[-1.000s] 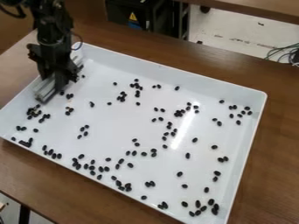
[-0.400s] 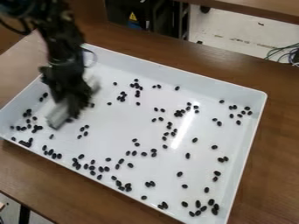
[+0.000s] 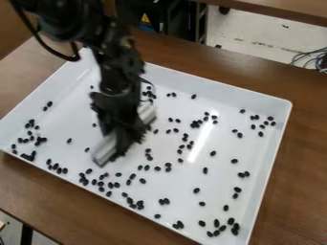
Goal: Sweep into pile
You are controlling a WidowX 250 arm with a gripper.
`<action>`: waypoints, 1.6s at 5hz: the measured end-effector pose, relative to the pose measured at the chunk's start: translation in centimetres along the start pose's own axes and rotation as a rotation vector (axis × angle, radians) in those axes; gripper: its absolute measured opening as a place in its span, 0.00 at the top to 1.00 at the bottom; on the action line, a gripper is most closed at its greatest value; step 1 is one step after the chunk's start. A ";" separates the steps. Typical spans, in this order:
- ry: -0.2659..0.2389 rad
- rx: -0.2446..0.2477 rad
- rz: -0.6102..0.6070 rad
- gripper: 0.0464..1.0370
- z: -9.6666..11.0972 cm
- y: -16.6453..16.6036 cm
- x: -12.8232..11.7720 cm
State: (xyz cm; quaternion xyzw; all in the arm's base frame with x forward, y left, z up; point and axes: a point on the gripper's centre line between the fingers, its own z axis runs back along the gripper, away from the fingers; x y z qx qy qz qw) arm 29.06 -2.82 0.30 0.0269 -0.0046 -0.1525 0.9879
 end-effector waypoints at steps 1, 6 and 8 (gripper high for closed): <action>-0.014 -0.005 -0.135 0.69 0.3 -4.8 0.9; -0.085 0.159 0.287 0.69 6.3 6.3 4.2; -0.007 0.238 0.284 0.69 3.7 15.1 0.3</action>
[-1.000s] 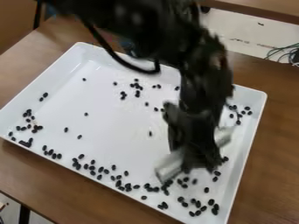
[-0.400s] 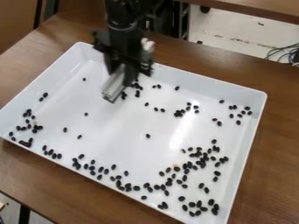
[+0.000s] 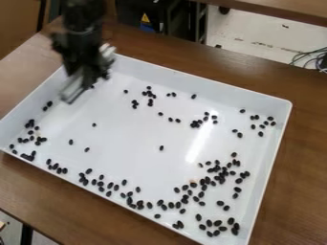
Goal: Sweep into pile
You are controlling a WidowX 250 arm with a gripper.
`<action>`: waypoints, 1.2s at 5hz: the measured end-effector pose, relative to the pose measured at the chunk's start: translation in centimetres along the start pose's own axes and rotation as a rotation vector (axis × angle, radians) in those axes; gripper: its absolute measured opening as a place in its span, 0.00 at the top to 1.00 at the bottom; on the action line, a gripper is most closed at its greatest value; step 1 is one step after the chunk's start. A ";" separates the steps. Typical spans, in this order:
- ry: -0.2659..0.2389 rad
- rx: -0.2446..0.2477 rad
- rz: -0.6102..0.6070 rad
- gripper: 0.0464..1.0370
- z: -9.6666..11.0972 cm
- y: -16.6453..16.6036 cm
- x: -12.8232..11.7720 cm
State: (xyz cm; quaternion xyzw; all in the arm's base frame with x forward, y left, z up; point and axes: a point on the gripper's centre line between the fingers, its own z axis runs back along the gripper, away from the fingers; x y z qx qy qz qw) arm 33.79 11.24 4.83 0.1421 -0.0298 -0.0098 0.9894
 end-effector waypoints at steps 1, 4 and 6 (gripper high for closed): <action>0.020 -0.005 0.040 0.69 -2.8 4.4 -3.2; -0.108 0.041 -0.086 0.69 -4.5 5.5 -5.7; -0.106 0.082 -0.113 0.69 -1.7 3.5 -11.1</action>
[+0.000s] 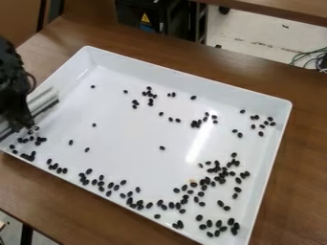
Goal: Sweep into pile
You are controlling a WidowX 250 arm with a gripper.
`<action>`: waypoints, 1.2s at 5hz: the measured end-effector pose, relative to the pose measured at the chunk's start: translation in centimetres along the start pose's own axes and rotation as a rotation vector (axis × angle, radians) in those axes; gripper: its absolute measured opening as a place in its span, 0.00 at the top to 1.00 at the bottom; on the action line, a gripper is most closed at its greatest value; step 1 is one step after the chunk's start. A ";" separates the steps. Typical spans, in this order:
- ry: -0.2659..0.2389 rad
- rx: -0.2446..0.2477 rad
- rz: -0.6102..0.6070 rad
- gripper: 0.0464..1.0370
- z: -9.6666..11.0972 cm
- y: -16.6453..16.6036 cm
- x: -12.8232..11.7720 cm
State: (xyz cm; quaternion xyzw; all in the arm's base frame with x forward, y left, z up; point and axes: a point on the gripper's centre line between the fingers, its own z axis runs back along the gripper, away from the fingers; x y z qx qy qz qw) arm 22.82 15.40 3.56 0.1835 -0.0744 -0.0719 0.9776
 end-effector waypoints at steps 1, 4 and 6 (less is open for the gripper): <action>0.035 0.026 0.007 0.69 0.1 -0.3 -1.1; 0.070 0.028 0.000 0.69 -1.5 -1.2 0.0; 0.085 0.070 0.036 0.69 1.0 0.0 2.8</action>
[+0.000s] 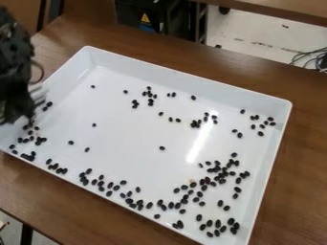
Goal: Sweep into pile
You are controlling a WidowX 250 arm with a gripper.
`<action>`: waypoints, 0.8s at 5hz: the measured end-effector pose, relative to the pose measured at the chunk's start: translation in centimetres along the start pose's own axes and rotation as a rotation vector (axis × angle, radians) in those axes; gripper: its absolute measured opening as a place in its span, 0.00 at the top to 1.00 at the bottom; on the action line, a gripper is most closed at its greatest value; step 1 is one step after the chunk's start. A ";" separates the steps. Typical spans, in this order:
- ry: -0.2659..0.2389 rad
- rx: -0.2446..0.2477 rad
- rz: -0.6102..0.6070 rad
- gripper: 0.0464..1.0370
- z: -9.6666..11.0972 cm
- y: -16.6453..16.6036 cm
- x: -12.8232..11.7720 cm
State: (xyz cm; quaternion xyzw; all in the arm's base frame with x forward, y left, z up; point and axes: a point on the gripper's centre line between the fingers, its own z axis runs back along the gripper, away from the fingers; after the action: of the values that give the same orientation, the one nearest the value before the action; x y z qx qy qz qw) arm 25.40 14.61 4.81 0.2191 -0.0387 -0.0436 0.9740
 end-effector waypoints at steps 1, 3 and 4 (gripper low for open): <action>0.016 -0.026 -0.045 0.69 -1.3 -1.4 2.4; -0.188 -0.138 -0.034 0.69 -3.4 -2.2 4.2; -0.218 -0.195 -0.003 0.69 -4.7 -1.8 3.1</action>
State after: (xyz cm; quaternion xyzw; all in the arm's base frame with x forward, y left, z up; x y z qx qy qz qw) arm 28.83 14.65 -0.09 0.1174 -0.1397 -0.0722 0.9806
